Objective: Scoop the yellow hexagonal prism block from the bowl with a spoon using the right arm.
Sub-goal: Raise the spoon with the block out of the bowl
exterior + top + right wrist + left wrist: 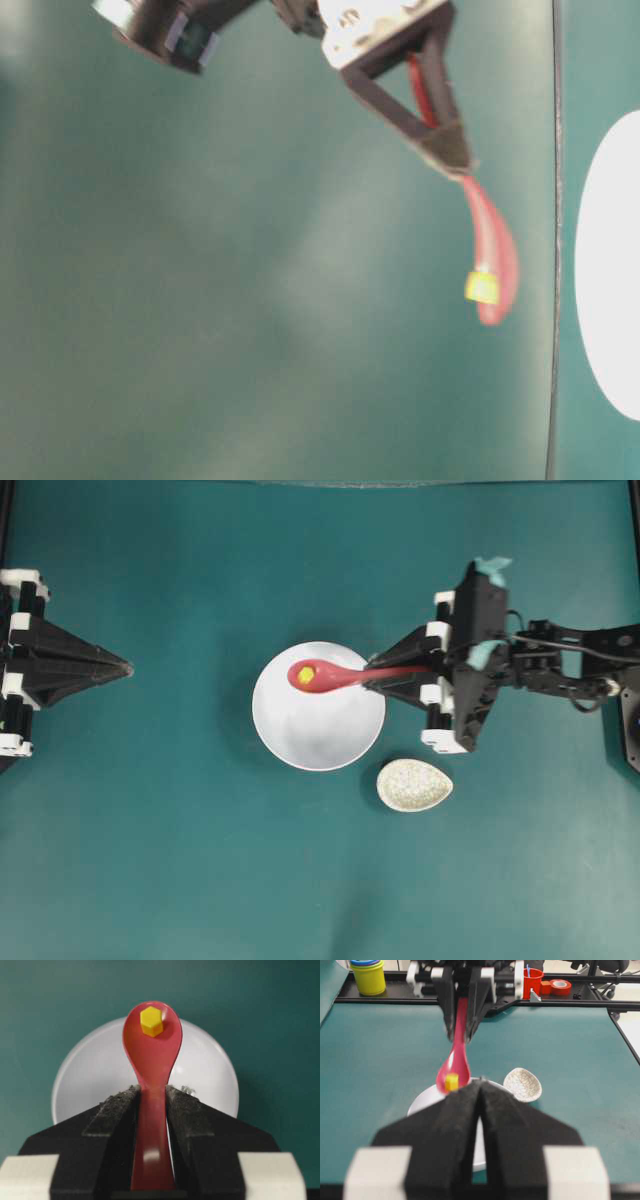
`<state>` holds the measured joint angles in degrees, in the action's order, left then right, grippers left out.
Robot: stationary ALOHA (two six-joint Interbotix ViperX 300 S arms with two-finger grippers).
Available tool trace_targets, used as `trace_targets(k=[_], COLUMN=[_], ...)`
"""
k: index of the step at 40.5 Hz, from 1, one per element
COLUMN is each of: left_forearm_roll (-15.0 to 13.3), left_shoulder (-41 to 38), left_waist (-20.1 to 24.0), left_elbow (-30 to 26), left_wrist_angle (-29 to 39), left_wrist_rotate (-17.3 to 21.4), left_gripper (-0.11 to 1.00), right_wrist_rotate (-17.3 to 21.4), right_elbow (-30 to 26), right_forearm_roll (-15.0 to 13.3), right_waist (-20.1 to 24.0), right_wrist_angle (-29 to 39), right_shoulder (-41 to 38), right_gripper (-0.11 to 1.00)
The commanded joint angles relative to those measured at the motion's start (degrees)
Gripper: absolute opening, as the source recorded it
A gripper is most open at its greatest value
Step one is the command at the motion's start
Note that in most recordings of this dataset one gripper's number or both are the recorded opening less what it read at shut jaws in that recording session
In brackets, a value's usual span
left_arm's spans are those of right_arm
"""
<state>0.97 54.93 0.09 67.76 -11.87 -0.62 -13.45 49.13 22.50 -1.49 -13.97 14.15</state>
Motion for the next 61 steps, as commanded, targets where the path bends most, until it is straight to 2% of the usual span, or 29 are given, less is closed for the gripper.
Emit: trace_targets(k=[1, 11, 28, 59, 61], left_forearm_roll=[0.18, 0.18, 0.18, 0.18, 0.18], left_shoulder=[-0.44, -0.44, -0.53, -0.44, -0.35], left_waist=[0.09, 0.09, 0.0, 0.09, 0.0], left_elbow=[-0.97, -0.97, -0.97, -0.88, -1.14], left_wrist_angle=[-0.62, -0.62, -0.62, -0.62, -0.62], left_wrist_rotate=[-0.09, -0.09, -0.09, 0.53, -0.26], left_gripper=[-0.01, -0.01, -0.01, -0.01, -0.01], right_wrist_rotate=[0.0, 0.0, 0.0, -0.26, -0.26], right_elbow=[0.0, 0.26, -0.44, 0.26, 0.26], right_forearm_roll=[0.09, -0.18, -0.18, -2.11, -2.37], right_waist=[0.62, 1.23, 1.14, 1.23, 1.23], right_wrist_angle=[-2.02, -2.02, -2.11, -3.69, -3.69], right_shoulder=[3.08, 6.24, 6.59, 9.4, 9.49], right_gripper=[0.24, 0.24, 0.24, 0.24, 0.24])
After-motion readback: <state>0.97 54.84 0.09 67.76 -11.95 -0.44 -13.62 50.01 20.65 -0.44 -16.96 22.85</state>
